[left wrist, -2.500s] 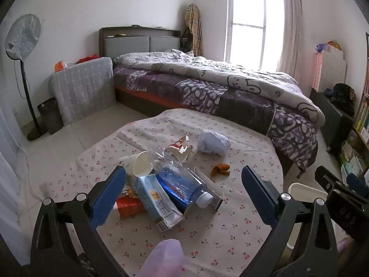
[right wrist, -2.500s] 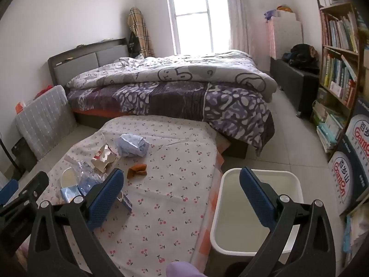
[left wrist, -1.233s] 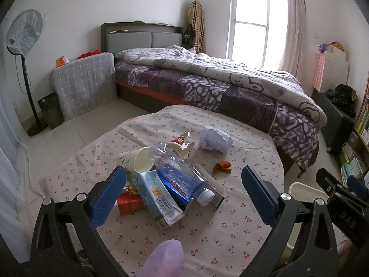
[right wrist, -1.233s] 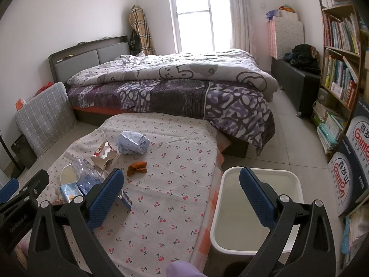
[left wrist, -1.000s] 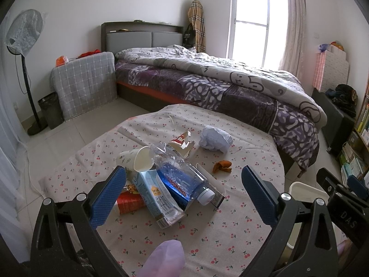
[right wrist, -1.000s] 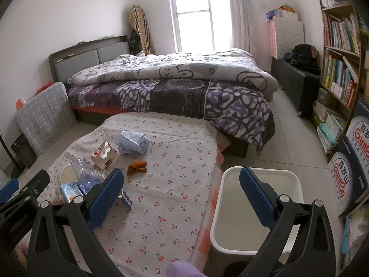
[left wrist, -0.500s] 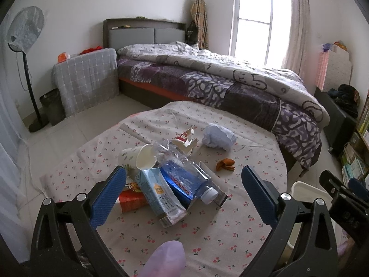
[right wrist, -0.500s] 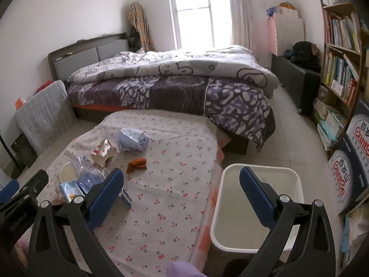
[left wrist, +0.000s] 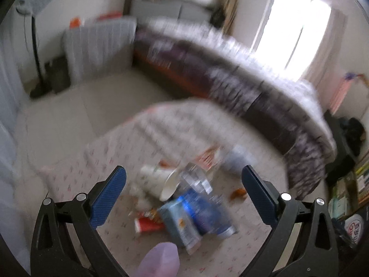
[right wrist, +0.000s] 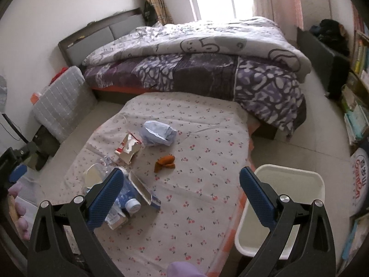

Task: Collect trash
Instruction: 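Grasp the light-blue drink carton with the left tool while the right tool grasps the clear water bottle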

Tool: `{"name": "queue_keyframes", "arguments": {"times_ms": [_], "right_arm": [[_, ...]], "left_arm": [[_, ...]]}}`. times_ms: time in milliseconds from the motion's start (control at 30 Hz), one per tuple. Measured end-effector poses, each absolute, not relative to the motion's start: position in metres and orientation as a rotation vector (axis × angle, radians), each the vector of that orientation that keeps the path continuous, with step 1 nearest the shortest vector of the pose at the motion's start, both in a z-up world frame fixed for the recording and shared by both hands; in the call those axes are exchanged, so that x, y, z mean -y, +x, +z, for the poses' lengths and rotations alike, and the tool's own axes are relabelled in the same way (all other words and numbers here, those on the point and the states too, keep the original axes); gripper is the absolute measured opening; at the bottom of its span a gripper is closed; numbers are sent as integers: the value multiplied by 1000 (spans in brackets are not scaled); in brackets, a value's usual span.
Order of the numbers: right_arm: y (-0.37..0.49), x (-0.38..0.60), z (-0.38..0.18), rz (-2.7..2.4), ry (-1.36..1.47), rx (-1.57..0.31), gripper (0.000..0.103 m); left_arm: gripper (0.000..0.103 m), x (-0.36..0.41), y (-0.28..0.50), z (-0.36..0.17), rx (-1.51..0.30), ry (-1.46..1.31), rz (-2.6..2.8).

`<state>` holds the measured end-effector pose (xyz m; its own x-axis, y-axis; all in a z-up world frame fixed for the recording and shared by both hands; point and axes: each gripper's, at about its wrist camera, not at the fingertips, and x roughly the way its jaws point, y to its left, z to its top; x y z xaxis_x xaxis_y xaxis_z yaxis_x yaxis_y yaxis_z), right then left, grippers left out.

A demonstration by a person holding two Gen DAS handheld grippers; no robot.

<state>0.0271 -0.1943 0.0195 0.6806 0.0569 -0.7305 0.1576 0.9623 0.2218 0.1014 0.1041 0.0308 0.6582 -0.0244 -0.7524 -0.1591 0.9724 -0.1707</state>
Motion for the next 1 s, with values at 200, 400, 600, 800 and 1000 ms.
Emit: {"name": "queue_keyframes", "arguments": {"times_ms": [200,400,600,800,1000], "right_arm": [[51,208,-36,-63,284,-953,98],[65,221,-45,-33,390,-1012,98],[74,211,-51,-3,406,-1014,97],[81,187,-51,47,355,-1002,98],[96,150,-55,114,287,-1004,98]], "left_arm": [[95,-112,126,-66,-1233,-276,105],[91,-95,115,-109,-1363,-322,70],[80,-100,110,-134,-1404,-489,38],[38,-102,99,-121,-1383,-452,-24],[31,-121,71,-84,-1296,-412,-125]]}}
